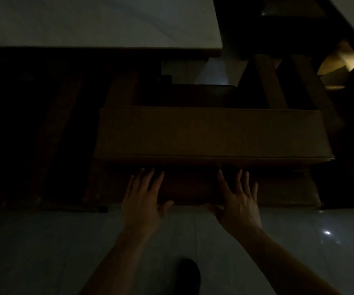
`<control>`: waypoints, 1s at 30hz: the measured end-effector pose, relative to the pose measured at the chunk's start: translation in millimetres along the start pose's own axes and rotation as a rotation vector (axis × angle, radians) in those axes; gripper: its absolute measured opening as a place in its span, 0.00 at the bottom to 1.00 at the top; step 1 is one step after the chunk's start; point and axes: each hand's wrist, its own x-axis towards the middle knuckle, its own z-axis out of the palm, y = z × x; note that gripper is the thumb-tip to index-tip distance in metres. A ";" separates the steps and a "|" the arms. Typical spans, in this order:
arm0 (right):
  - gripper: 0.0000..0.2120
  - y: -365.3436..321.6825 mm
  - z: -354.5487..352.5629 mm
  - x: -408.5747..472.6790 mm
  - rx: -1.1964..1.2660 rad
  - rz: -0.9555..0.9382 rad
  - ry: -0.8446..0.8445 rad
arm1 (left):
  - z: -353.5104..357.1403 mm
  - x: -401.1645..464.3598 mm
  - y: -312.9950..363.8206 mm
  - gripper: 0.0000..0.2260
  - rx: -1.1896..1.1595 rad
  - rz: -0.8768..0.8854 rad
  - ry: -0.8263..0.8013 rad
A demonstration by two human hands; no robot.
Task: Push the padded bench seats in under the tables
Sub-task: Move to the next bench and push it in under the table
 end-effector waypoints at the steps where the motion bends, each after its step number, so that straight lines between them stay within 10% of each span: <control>1: 0.46 -0.3 -0.3 0.3 -0.007 0.004 0.007 | 1.9 -1.8 -6.4 0.35 0.006 -0.009 0.014; 30: 0.43 -42.3 10.9 -47.5 -0.049 0.069 -0.141 | -9.7 -59.1 -50.1 0.32 0.010 -0.005 -0.021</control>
